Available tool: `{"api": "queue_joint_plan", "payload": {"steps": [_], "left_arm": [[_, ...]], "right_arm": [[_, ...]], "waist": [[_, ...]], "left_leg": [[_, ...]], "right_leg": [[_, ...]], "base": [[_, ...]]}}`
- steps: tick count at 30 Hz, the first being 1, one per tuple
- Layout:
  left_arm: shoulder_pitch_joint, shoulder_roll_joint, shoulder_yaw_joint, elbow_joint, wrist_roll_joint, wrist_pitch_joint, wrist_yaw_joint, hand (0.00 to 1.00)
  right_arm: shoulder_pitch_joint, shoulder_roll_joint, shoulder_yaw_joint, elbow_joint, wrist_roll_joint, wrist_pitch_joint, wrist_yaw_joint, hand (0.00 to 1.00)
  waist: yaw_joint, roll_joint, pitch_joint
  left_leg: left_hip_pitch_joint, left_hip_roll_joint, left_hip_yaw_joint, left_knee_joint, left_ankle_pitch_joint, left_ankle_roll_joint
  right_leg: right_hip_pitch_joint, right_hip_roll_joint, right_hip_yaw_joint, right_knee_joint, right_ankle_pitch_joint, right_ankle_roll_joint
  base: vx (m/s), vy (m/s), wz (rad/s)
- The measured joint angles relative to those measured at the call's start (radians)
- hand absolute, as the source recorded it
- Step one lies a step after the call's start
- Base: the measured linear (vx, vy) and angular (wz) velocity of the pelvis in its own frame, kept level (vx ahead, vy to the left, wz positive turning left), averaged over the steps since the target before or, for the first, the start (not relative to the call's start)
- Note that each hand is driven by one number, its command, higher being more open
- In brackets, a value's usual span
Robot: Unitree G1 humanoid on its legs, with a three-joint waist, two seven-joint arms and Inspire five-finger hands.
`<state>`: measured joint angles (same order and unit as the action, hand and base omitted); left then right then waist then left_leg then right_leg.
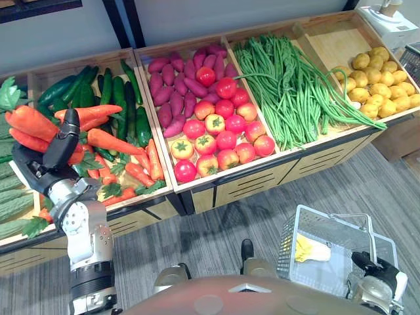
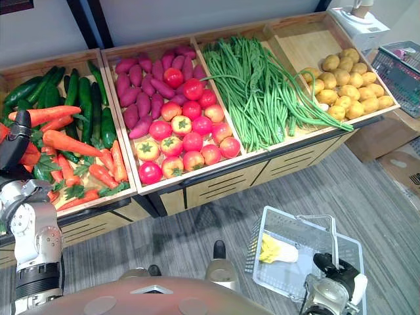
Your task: Pick vegetable in the basket
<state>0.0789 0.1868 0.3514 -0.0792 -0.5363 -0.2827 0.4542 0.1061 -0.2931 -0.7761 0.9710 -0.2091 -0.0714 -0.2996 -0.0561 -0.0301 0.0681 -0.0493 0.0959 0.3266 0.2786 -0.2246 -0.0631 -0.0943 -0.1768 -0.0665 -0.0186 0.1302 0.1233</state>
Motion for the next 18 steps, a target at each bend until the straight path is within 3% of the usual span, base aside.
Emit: {"api": "queue_joint_plan", "payload": {"steps": [13,16,18], "left_arm": [[-0.044,0.0,-0.003,0.05,0.038,0.002,0.001,0.0],[-0.095,0.0,-0.053,0.05,0.039,0.002,-0.004,0.0],[-0.108,0.0,-0.085,0.05,0.04,0.002,-0.013,0.0]], "right_arm": [[0.009,-0.031,-0.001,-0.003,0.02,-0.001,0.007,0.0],[-0.005,-0.029,-0.001,-0.035,0.029,-0.001,0.007,0.0],[-0.006,-0.016,0.011,-0.11,0.029,-0.002,0.007,0.0]], "waist": [[-0.002,0.022,0.036],[-0.003,0.036,0.104],[-0.005,0.038,0.116]], "left_leg": [[-0.007,-0.025,0.032,0.022,-0.025,0.018],[-0.017,0.003,0.022,0.136,-0.084,0.024],[-0.048,0.01,0.054,0.202,-0.12,0.042]], "right_leg": [[-0.026,-0.029,0.042,0.006,0.007,0.013],[-0.043,-0.015,0.051,0.111,-0.04,0.024],[-0.098,-0.012,0.101,0.163,-0.04,0.031]], "base": [[-0.03,0.015,-0.06],[-0.05,0.023,-0.07],[-0.15,0.098,-0.44]]}}
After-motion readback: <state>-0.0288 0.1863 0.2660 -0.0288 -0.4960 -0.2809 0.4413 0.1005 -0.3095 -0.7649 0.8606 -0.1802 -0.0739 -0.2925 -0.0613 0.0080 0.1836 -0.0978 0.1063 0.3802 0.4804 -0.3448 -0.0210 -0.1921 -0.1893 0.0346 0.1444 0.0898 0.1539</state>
